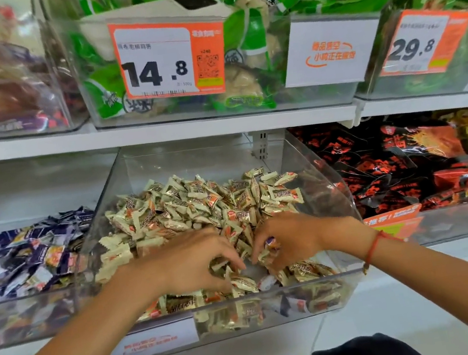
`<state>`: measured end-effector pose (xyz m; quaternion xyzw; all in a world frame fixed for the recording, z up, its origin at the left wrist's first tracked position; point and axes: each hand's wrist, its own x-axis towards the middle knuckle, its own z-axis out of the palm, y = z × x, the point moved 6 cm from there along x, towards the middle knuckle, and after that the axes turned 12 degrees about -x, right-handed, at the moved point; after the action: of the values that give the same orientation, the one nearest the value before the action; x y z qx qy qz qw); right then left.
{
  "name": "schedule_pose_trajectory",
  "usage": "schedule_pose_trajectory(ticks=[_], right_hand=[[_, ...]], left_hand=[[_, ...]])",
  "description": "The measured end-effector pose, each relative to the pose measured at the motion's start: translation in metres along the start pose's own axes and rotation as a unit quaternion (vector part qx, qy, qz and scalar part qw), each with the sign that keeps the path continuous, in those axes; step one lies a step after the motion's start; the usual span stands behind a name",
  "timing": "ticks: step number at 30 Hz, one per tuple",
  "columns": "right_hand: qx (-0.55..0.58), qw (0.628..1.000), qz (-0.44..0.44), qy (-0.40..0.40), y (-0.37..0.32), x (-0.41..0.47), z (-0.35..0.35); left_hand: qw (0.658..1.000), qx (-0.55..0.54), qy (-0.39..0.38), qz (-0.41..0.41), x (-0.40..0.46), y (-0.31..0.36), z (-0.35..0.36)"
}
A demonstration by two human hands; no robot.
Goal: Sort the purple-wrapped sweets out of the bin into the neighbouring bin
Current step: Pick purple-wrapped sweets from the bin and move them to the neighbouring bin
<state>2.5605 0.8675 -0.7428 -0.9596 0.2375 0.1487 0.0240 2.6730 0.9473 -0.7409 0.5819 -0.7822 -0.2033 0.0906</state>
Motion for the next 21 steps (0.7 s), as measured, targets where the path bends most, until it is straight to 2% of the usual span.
schedule_pose_trajectory(ticks=[2, 4, 7, 12, 15, 17, 18, 21], right_hand=[[-0.069, 0.997, -0.006, -0.035, -0.009, 0.002, 0.008], [-0.123, 0.992, -0.005, -0.026, -0.016, 0.003, 0.008], [-0.132, 0.991, 0.006, -0.011, -0.017, 0.003, 0.006], [-0.011, 0.997, 0.075, 0.027, 0.002, -0.012, 0.002], [0.129, 0.980, 0.122, 0.087, 0.015, -0.023, -0.005], [0.268, 0.945, 0.150, 0.113, 0.019, -0.029, -0.009], [0.350, 0.916, 0.156, 0.119, 0.019, -0.032, -0.010], [0.570, 0.798, 0.156, 0.116, 0.014, -0.034, -0.011]], left_hand=[[0.999, 0.036, -0.016, 0.001, 0.004, 0.001, 0.008], [0.998, 0.061, 0.010, 0.001, 0.008, 0.002, 0.010], [0.995, 0.088, 0.047, 0.009, 0.009, 0.003, 0.007], [0.990, 0.097, 0.102, 0.029, 0.009, 0.010, -0.002], [0.985, 0.061, 0.164, 0.009, 0.009, 0.008, -0.015], [0.977, 0.037, 0.210, -0.018, 0.008, 0.005, -0.026], [0.973, 0.030, 0.225, -0.035, 0.008, 0.002, -0.030], [0.965, 0.021, 0.247, -0.086, 0.005, -0.006, -0.039]])
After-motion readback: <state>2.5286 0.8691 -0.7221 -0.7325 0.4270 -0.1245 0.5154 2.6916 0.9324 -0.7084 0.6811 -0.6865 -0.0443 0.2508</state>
